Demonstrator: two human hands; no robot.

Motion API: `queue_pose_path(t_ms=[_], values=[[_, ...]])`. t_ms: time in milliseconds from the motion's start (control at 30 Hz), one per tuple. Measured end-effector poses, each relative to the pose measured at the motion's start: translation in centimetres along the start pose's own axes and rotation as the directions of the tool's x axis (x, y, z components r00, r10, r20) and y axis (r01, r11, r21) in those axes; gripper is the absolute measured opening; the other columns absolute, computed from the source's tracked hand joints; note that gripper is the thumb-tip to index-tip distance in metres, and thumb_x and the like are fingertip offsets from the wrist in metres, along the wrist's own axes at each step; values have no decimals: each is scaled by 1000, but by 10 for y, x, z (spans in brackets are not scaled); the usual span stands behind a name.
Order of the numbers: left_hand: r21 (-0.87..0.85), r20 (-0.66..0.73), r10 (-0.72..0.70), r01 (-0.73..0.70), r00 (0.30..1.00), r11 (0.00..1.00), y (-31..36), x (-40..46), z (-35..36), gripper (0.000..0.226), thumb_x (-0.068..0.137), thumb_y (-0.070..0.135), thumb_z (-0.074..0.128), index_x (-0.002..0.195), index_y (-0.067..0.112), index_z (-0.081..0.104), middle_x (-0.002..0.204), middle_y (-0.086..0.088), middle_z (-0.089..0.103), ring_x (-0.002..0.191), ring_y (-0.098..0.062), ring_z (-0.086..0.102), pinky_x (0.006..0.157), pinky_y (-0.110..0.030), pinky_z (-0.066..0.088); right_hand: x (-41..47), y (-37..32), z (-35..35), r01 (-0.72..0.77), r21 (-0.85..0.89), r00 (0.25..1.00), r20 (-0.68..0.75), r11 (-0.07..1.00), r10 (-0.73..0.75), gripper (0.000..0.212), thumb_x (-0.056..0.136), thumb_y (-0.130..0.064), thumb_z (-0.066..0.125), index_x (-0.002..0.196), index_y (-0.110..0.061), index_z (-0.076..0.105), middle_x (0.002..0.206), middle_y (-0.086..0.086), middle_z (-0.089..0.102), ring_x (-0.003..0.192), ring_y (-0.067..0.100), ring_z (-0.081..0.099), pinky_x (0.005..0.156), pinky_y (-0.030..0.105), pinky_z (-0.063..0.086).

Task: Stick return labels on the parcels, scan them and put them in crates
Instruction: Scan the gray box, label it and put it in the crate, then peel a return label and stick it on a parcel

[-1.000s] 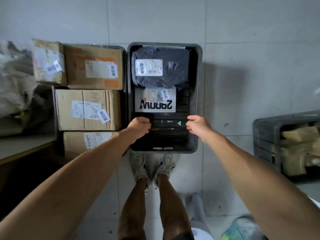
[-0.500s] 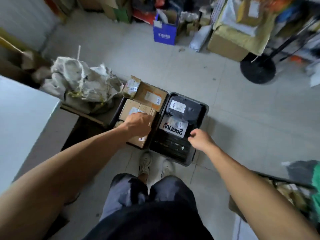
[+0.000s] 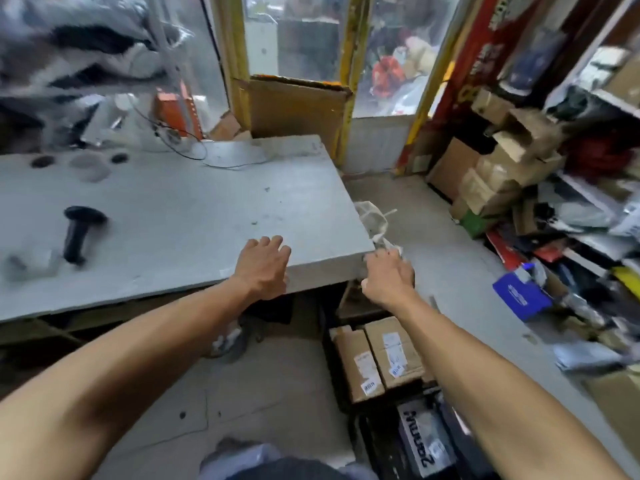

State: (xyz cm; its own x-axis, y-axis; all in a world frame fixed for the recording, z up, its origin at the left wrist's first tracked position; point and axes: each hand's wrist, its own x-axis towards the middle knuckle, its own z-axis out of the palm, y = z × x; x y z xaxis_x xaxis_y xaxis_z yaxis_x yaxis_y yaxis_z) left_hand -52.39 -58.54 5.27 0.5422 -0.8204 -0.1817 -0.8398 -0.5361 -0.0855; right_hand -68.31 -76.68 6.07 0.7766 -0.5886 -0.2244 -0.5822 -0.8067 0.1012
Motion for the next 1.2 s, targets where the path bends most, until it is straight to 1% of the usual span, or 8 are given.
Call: queue_pose_path(t_ms=[133, 200, 300, 400, 500, 700, 1000, 1200], values=[[-21, -60, -261, 260, 963, 965, -129, -52, -3, 47, 92, 38, 53, 132, 15, 54, 142, -8, 47, 126, -29, 49, 104, -41, 40, 57, -134, -57, 272, -144, 951, -112, 951, -289, 44, 95, -31, 52, 137, -17, 49, 137, 5, 50, 131, 29, 38, 96, 39, 42], [-34, -55, -379, 378, 924, 925, -185, -85, -2, 45, 92, 37, 53, 131, 14, 56, 141, -9, 48, 126, -29, 49, 101, -41, 41, 72, -205, -77, 376, -126, 908, -147, 918, -392, 47, 94, -30, 54, 139, -17, 49, 138, 5, 51, 132, 28, 38, 97, 39, 43], [-47, -41, -557, 555, 830, 831, -251, -140, 2, 41, 91, 37, 53, 125, 13, 58, 132, -9, 53, 120, -30, 52, 95, -41, 43, 77, -306, -97, 530, -122, 821, -176, 839, -544, 50, 93, -34, 57, 140, -17, 50, 139, 7, 52, 132, 29, 40, 100, 42, 44], [-55, -13, -690, 688, 724, 723, -300, -190, 12, 48, 93, 38, 51, 134, 14, 54, 144, -10, 47, 130, -31, 46, 105, -42, 39, 71, -395, -107, 668, -149, 709, -168, 729, -684, 51, 93, -35, 58, 140, -17, 49, 140, 7, 51, 133, 29, 40, 99, 42, 44], [-101, 25, -787, 784, 617, 612, -337, -233, 19, 50, 94, 37, 50, 138, 13, 50, 146, -11, 45, 131, -32, 44, 105, -43, 39, 59, -469, -113, 776, -144, 597, -148, 615, -788, 50, 91, -33, 58, 137, -17, 49, 139, 7, 51, 132, 29, 39, 98, 42, 43], [-124, 120, -909, 915, 398, 384, -397, -297, 26, 49, 97, 38, 47, 140, 14, 47, 141, -10, 47, 129, -31, 45, 102, -44, 42, 50, -594, -123, 914, -126, 376, -105, 387, -921, 50, 93, -33, 58, 140, -19, 47, 137, 7, 54, 130, 29, 42, 97, 42, 44], [-129, 146, -978, 983, 149, 131, -492, -332, 18, 41, 95, 32, 46, 132, 15, 51, 131, -9, 51, 122, -30, 48, 95, -43, 43, 71, -738, -151, 974, -124, 171, -135, 188, -976, 53, 90, -32, 60, 140, -18, 47, 134, 7, 56, 127, 28, 45, 92, 37, 44], [-219, 106, -994, 976, 17, -7, -545, -345, 17, 44, 93, 33, 52, 134, 15, 53, 133, -7, 51, 122, -28, 48, 96, -42, 43, 80, -806, -171, 982, -156, 86, -142, 108, -986, 56, 91, -36, 62, 143, -20, 46, 135, 7, 56, 127, 28, 46, 93, 38, 45]])
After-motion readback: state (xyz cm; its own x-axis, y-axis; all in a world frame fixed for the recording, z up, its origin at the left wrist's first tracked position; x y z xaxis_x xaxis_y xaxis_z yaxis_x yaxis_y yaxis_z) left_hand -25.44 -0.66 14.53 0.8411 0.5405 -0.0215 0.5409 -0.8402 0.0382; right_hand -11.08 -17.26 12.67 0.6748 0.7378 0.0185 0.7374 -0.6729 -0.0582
